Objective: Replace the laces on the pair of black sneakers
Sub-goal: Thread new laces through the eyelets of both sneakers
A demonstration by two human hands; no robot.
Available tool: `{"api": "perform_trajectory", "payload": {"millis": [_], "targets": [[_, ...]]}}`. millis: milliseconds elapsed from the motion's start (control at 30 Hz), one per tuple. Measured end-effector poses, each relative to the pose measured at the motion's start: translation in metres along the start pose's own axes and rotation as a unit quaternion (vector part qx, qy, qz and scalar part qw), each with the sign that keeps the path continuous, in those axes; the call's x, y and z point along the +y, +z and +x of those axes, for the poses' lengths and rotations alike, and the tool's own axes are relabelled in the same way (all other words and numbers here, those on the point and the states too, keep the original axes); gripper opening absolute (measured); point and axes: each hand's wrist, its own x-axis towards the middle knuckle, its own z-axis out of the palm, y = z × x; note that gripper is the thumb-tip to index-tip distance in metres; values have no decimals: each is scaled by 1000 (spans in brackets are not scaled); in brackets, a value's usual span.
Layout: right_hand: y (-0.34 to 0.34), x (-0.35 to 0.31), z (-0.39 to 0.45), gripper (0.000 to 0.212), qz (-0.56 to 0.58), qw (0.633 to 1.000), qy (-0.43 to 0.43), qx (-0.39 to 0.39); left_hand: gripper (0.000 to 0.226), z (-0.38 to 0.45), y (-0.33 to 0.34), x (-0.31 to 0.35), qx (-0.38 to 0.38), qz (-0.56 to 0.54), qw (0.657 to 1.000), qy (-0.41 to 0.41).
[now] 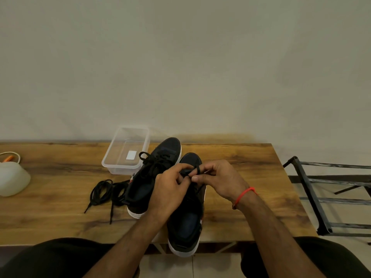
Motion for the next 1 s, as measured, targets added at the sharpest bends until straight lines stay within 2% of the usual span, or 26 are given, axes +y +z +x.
{"api": "perform_trajectory", "payload": {"millis": [100,267,300,367,433,533,700,833,900,1000], "targets": [[0,1,1,9,-2,1000,1,5,16,1,3,2,-27,-46,998,-39],[-5,2,2,14,21,1000,10,16,23,4,-6,12,-84,-186,972,-116],[-5,2,1,14,17,1000,13,18,22,5,-8,13,-78,-177,975,-112],[-5,1,0,11,16,1000,14,15,18,7,-9,8,-53,-71,995,-45],[-5,0,-1,10,25,1000,13,13,17,7,-11,4,-47,-3,999,2],[-7,-2,-1,11,41,999,9,8,20,9,-15,3,-80,-15,997,-8],[-8,0,-1,11,33,999,17,5,14,12,-23,5,-38,79,995,38],[-10,-2,-3,10,43,999,26,16,14,19,-42,7,-42,173,981,77],[-8,-2,-3,10,44,999,24,12,10,21,-54,8,-9,203,975,88],[-5,-4,-3,10,53,998,21,7,7,22,-66,6,94,197,973,70]]}}
